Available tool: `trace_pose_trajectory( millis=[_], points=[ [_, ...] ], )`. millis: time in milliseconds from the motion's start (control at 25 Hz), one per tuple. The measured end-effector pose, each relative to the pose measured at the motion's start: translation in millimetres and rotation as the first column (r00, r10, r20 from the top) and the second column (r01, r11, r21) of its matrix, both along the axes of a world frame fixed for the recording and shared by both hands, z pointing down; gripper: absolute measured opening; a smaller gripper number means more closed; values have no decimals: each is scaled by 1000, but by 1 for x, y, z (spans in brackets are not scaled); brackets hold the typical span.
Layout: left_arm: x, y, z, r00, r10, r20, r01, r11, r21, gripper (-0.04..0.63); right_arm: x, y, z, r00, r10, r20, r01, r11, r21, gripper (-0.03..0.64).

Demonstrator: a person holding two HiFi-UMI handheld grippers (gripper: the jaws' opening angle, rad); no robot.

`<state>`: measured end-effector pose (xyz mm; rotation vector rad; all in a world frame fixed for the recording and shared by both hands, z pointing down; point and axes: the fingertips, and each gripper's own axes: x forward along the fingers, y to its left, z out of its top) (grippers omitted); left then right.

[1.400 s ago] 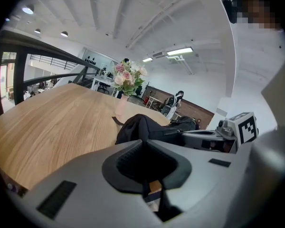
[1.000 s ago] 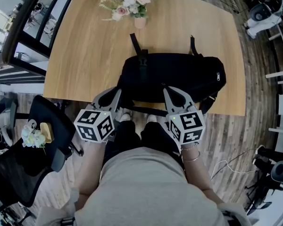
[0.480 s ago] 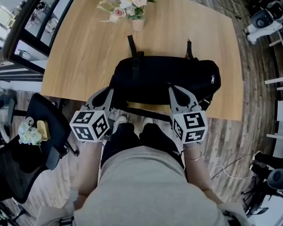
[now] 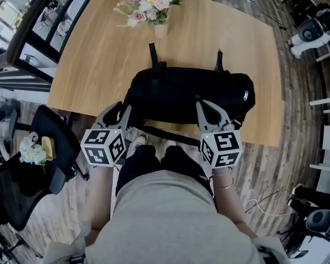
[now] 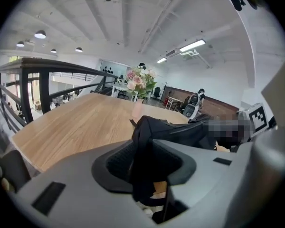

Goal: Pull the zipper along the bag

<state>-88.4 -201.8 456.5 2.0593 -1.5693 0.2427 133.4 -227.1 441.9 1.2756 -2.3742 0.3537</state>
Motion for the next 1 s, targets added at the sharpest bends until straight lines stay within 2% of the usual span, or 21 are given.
trace_pose_trajectory(
  millis=[80, 160, 280, 400, 640, 760, 920, 1000],
  points=[
    [-2, 1, -7, 998, 0, 71, -2, 1000, 27, 157, 0, 1, -2, 1000, -7, 4, 7, 1000, 2, 11],
    [2, 1, -16, 990, 23, 140, -31, 998, 58, 172, 0, 2, -4, 1000, -13, 7, 13, 1000, 4, 11],
    [19, -2, -31, 975, 90, 204, -112, 988, 103, 176, -1, 3, -6, 1000, -20, 13, 20, 1000, 8, 11],
    [42, -10, -42, 957, 161, 240, -197, 971, 133, 175, -3, 3, -6, 999, -29, 21, 28, 1000, 11, 11],
    [95, -23, -55, 918, 295, 265, -343, 927, 155, 175, -4, 2, -11, 999, -41, 34, 40, 999, 24, 11],
    [122, -27, -59, 872, 370, 320, -434, 887, 158, 175, -3, 1, -15, 998, -43, 39, 41, 999, 34, 9],
    [158, -25, -52, 772, 478, 419, -570, 812, 123, 175, -5, 3, -17, 998, -44, 37, 43, 998, 39, 9],
    [172, -26, -48, 739, 515, 435, -610, 785, 105, 175, -4, 3, -17, 998, -45, 33, 44, 998, 41, 9]
  ],
)
